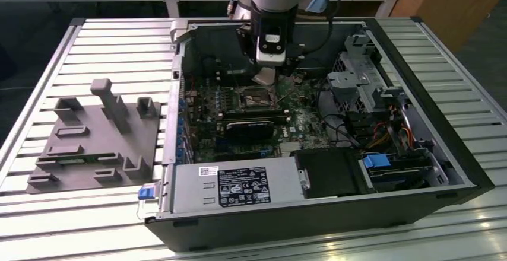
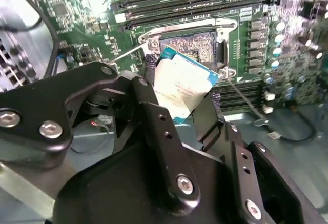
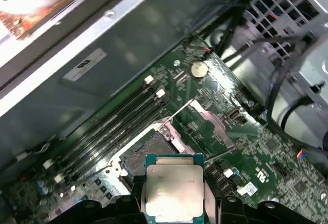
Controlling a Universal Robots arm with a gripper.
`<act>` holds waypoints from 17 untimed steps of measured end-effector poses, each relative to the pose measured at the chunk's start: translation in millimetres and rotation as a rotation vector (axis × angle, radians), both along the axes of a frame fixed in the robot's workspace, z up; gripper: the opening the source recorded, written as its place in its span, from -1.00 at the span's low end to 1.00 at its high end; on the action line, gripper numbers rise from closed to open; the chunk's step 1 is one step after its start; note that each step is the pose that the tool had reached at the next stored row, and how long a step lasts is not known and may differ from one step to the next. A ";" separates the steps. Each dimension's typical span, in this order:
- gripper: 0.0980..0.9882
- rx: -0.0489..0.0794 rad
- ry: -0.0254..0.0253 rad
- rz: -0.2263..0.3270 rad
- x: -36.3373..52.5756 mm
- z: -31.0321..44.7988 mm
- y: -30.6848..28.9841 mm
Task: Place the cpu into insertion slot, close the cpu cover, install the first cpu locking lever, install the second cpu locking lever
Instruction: 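Place the cpu into insertion slot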
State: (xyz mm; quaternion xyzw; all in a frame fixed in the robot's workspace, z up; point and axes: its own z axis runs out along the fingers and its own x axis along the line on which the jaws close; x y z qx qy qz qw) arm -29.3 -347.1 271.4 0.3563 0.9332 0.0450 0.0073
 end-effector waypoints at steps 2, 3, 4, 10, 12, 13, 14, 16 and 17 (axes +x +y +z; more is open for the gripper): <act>-0.02 0.000 0.0000 -0.036 0.0 -1.3 0.0; -0.02 0.000 0.0000 -0.055 0.0 -2.0 0.0; -0.02 0.000 0.0000 -0.073 0.0 -2.6 0.0; -0.02 0.000 0.0000 -0.182 0.0 -6.6 0.0; -0.02 0.000 0.0000 -0.219 0.0 -8.1 0.0; -0.02 0.000 0.0000 -0.237 0.0 -8.8 0.0; -0.02 0.000 0.0000 -0.255 0.0 -9.4 0.0; -0.02 0.000 0.0000 -0.292 0.0 -10.7 0.0; -0.02 0.000 0.0000 -0.310 0.0 -11.4 0.0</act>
